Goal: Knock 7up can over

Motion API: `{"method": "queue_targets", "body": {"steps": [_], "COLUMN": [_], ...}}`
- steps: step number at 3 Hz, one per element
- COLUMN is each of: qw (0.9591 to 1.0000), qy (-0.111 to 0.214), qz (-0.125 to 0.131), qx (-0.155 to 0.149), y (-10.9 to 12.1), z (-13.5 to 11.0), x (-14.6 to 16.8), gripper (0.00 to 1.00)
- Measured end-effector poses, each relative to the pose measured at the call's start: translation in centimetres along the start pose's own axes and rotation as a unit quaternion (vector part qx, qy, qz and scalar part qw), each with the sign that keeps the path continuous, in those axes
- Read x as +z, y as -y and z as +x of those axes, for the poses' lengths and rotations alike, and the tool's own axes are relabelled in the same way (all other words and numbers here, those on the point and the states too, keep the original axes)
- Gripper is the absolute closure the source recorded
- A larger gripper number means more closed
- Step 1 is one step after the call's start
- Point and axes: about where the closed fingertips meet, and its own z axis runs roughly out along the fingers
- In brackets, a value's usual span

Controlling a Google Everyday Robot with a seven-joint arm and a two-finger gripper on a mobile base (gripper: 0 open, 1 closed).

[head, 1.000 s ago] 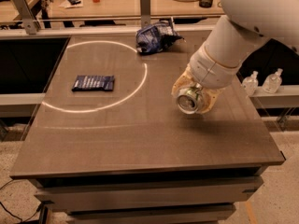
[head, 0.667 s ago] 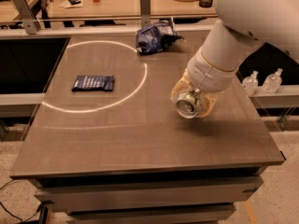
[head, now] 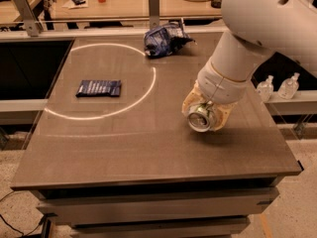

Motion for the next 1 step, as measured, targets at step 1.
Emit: {"method": "queue_targets", "body": {"steps": [1], "qw": [1.0000], "qy": [-0.001], "qz": [0.001], "qx": [0.000], "y": [0.08], "z": [-0.04], "x": [-0.05], "gripper": [0.83]}}
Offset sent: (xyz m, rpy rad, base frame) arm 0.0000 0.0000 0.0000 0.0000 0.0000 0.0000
